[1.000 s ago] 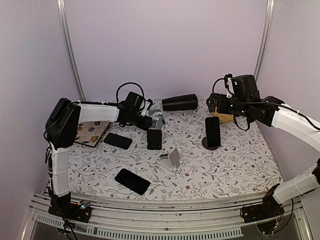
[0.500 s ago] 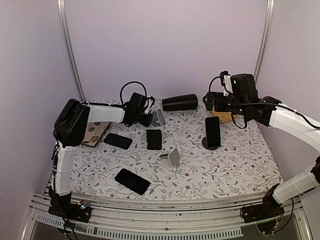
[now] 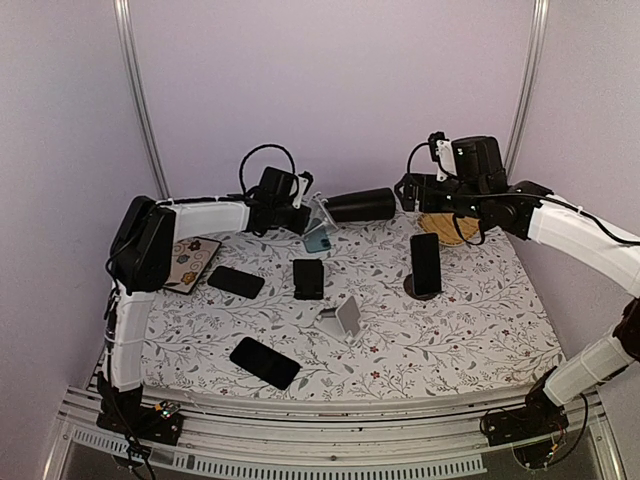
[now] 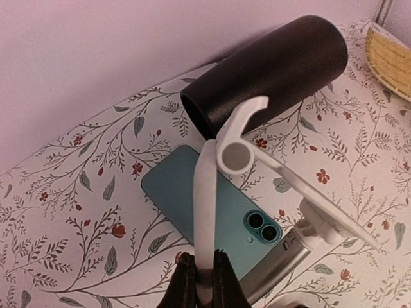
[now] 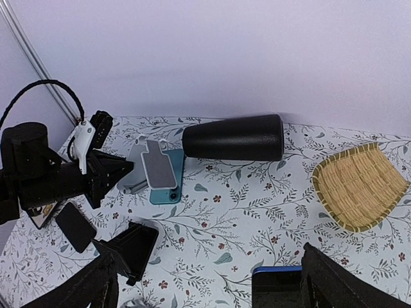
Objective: Place the phone on the phone stand
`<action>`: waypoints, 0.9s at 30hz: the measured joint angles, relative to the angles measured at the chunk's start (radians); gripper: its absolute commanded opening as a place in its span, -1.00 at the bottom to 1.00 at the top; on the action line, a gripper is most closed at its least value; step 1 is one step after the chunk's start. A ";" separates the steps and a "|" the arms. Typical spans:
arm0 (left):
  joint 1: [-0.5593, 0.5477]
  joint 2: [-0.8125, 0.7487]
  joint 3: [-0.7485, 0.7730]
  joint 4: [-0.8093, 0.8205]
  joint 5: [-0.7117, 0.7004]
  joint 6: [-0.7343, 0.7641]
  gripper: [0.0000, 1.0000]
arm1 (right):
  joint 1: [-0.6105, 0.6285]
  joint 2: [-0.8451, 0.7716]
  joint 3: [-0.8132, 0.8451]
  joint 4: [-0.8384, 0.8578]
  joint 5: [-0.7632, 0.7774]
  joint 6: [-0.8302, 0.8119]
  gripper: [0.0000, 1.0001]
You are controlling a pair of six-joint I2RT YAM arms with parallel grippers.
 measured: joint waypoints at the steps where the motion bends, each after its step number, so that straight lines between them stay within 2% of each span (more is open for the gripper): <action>1: 0.002 -0.005 0.002 -0.004 0.011 -0.008 -1.00 | 0.000 0.003 0.008 -0.001 -0.005 0.005 0.98; 10: 0.019 -0.121 0.002 -0.060 0.217 -0.162 -1.00 | 0.000 0.005 0.047 -0.006 -0.107 0.092 0.98; 21: 0.008 -0.291 -0.084 0.018 0.571 -0.420 -1.00 | 0.008 -0.006 0.021 0.021 -0.267 0.154 0.98; 27: -0.046 -0.351 -0.160 0.027 0.597 -0.457 -1.00 | 0.008 -0.065 -0.036 0.023 -0.354 0.185 0.98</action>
